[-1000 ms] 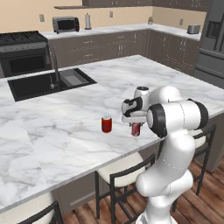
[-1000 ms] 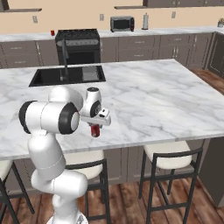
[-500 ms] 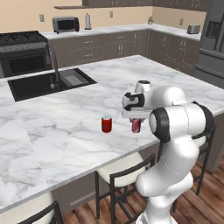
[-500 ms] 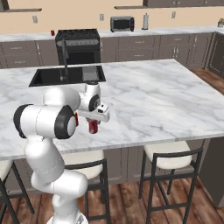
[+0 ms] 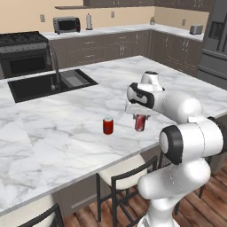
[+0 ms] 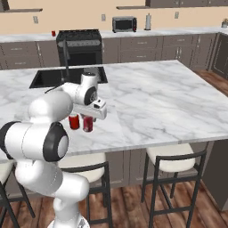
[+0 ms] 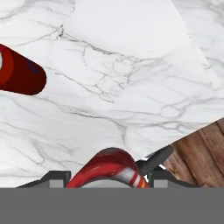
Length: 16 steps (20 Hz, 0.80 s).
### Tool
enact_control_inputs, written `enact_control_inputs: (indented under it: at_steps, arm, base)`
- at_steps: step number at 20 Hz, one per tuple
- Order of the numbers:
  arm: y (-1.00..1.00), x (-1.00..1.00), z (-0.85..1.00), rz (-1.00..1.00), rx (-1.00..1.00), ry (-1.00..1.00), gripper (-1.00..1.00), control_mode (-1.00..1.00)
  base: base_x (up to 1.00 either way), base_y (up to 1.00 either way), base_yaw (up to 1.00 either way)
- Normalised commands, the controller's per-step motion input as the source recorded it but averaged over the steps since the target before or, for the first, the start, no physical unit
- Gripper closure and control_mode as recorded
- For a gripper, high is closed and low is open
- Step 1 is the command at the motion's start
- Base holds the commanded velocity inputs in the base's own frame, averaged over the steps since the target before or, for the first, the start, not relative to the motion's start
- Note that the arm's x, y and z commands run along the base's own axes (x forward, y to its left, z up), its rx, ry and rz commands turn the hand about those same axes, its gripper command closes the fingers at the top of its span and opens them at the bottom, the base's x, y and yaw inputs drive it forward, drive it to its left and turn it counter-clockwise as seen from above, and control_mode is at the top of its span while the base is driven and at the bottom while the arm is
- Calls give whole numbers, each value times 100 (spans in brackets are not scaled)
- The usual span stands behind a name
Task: Four empty soda cans are scattered around the kitchen. Gather all the cans and cluster them next to the stove for recycling.
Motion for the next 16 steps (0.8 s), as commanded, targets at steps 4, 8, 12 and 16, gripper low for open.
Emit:
enact_control_inputs:
  at_steps: [4, 8, 12, 16]
  arm:
    - [0, -79, 31, 3, 0, -14, 100, -100]
    - [0, -63, 61, 3, 0, -3, 100, -100]
    - [0, -60, 63, 4, 0, -1, 100, -100]
    - [0, -68, 39, 2, -4, 0, 100, -100]
  base:
    - [0, 0, 0]
    - [0, 0, 0]
    - [0, 0, 0]
    - [0, 0, 0]
